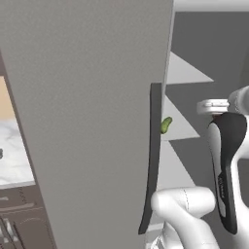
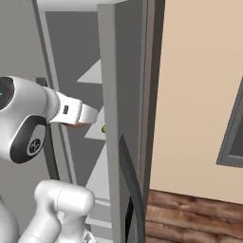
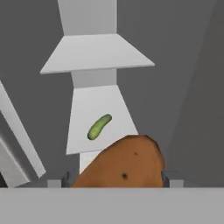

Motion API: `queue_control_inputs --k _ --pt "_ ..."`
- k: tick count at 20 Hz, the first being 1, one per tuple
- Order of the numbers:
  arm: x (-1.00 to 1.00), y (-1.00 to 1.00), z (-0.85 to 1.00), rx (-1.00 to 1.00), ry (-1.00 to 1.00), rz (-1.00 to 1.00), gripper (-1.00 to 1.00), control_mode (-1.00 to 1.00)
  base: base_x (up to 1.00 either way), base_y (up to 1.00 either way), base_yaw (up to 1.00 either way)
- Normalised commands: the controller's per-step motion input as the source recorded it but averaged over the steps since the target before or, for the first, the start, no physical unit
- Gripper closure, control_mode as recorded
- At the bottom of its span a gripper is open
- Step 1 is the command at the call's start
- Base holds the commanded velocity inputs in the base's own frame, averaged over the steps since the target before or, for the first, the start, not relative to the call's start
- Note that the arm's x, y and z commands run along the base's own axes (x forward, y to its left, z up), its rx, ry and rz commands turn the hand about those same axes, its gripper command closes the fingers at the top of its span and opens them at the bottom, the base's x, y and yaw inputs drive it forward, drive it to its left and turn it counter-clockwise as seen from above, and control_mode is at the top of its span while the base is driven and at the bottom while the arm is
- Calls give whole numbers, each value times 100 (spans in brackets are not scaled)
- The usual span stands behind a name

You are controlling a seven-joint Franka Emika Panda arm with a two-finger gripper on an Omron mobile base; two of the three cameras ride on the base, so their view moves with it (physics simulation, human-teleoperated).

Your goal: Take the cucumber and potato out of the freezer and place them in the tupperware container on the counter. Then put the tupperware containing the vegetables back in the freezer.

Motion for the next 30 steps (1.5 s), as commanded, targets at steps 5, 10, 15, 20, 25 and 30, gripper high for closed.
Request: queue_control_inputs --k 5,10,15,20,25,30 --pt "0 0 0 0 0 0 100 100 -74 64 1" --pt "0 0 0 0 0 0 100 100 -62 100 0" --pt "0 0 0 0 0 0 100 100 -21 100 1" --pt "0 0 0 0 0 0 100 100 0 100 0" --pt "0 0 0 0 0 0 100 100 20 100 0" --pt "0 0 0 0 0 0 100 100 51 97 0"
